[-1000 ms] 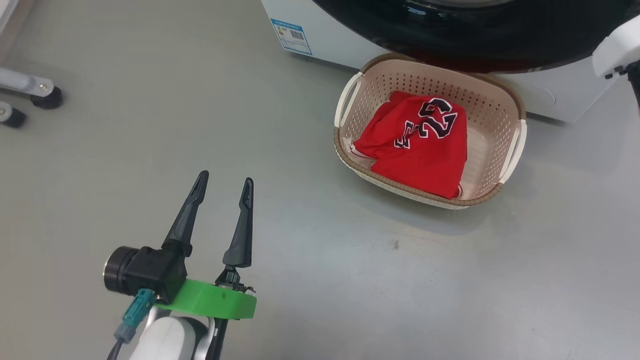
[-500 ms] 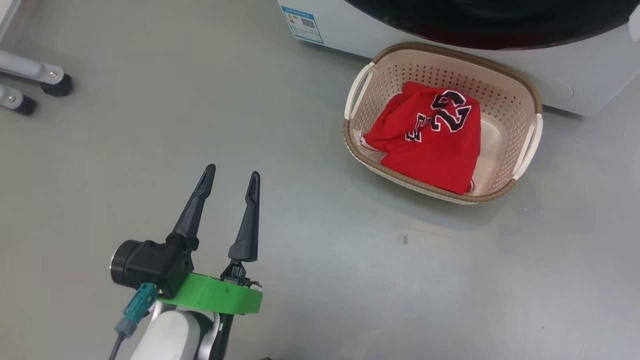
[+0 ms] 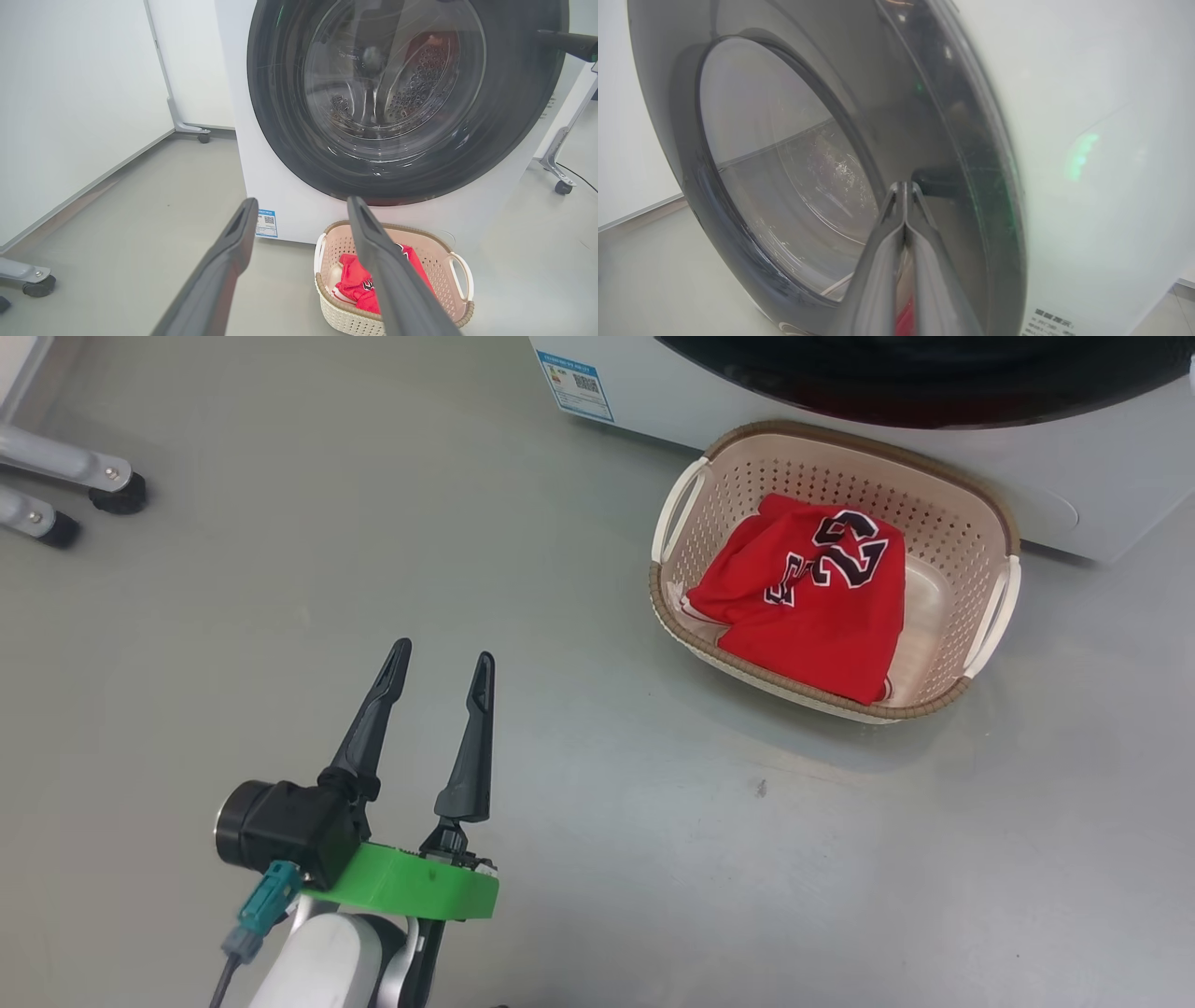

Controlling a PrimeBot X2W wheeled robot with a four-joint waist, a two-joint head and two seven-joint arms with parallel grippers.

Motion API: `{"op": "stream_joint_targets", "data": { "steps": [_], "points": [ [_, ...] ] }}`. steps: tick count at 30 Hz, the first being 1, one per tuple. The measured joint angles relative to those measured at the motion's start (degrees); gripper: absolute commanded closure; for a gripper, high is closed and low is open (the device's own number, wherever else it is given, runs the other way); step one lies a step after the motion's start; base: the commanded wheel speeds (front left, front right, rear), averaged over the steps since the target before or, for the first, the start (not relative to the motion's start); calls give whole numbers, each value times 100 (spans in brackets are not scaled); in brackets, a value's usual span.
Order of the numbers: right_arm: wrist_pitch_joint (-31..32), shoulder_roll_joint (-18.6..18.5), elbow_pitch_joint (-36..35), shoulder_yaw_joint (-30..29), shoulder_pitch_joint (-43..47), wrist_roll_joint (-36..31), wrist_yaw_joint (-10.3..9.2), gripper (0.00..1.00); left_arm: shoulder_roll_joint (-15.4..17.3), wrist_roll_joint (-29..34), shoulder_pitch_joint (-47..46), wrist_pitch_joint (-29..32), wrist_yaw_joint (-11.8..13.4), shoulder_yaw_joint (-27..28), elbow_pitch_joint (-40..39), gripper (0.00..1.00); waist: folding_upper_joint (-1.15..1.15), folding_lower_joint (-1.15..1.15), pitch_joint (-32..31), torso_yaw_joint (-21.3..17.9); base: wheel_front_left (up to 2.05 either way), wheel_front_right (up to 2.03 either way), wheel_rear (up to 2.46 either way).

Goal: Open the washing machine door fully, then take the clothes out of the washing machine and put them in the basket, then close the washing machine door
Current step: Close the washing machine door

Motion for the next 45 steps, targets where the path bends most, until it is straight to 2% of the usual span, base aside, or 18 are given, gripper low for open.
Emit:
{"op": "stream_joint_targets", "data": {
  "steps": [11,18,26,27,28,29,31,41,45],
  "points": [
    [-334,326,298,146,35,198,-5,100,-2,65,-2,0,91,138,23,0,0,0,-155,-169,0,0,0],
    [-787,692,287,403,602,341,-2,100,-1,200,-1,0,91,283,62,0,0,0,-300,-467,0,0,0],
    [-994,955,132,573,1447,431,-1,100,0,350,0,0,96,368,127,0,0,0,-448,-872,0,0,0],
    [-1005,989,103,571,1576,457,-1,94,0,356,1,0,97,371,147,0,0,0,-470,-924,0,0,0],
    [-1021,1024,71,573,1692,457,-1,76,0,357,2,0,97,387,159,0,0,0,-491,-974,0,0,0],
    [-1023,1047,42,579,1799,457,-1,53,2,358,2,0,97,401,179,0,0,0,-514,-1024,0,0,0],
    [-1029,1073,-29,586,1986,457,-1,0,15,376,5,0,97,437,212,0,0,0,-560,-1123,0,0,0],
    [-1071,1248,-431,487,2806,469,-10,0,88,397,47,0,88,492,411,0,0,0,-831,-1576,0,0,0],
    [-1071,1347,-708,409,3166,477,-69,0,122,398,163,0,81,495,523,0,0,0,-961,-1738,0,0,0]
  ]
}}
